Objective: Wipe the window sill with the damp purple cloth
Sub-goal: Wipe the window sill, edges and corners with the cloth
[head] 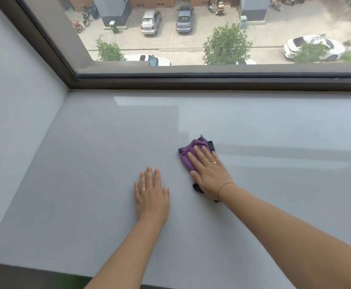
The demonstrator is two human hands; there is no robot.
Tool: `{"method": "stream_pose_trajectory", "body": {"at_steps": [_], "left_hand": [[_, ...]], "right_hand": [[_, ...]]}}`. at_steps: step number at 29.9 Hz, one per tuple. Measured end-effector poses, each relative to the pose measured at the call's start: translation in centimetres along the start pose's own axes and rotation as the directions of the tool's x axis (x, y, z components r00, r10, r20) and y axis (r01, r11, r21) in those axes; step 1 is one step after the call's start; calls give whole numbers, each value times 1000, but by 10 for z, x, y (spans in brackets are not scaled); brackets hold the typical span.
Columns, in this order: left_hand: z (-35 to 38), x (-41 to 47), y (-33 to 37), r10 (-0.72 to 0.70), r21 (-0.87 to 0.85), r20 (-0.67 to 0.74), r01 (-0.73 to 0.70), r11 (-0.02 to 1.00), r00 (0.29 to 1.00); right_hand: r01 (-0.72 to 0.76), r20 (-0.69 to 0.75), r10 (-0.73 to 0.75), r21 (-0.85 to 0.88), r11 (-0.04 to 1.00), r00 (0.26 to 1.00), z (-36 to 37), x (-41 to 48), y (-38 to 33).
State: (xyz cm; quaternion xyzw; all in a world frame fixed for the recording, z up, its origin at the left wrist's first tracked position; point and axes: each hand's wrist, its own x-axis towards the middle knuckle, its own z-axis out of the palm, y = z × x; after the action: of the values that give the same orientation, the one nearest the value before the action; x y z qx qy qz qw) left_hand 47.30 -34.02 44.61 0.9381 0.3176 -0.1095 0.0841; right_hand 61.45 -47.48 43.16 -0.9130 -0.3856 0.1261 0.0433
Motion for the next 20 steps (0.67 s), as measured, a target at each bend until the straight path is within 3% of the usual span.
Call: {"method": "stream_pose_trajectory", "body": {"at_steps": [4, 7, 9, 11, 15, 17, 20], "left_hand": [[5, -17, -14, 18, -8, 34, -17, 1000, 999], [8, -25, -22, 32, -6, 21, -32, 999, 999], [8, -27, -23, 31, -20, 8, -31, 999, 999], [7, -29, -22, 25, -24, -8, -25, 999, 1000], [9, -40, -24, 42, -25, -18, -43, 999, 999], [11, -48, -27, 53, -32, -3, -53, 998, 999], [16, -58, -31, 66, -36, 28, -65, 997, 997]], "right_hand": [[-365, -12, 366, 47, 930, 931, -11, -15, 45], [-489, -20, 492, 84, 868, 870, -6, -17, 9], [-378, -24, 382, 85, 922, 924, 6, -22, -34], [-171, -2, 171, 67, 983, 985, 20, -37, -76], [80, 56, -80, -4, 997, 995, 26, -59, -82], [54, 32, -53, -19, 998, 998, 21, -62, -55], [-194, -4, 194, 10, 981, 981, 9, -71, -5]]}}
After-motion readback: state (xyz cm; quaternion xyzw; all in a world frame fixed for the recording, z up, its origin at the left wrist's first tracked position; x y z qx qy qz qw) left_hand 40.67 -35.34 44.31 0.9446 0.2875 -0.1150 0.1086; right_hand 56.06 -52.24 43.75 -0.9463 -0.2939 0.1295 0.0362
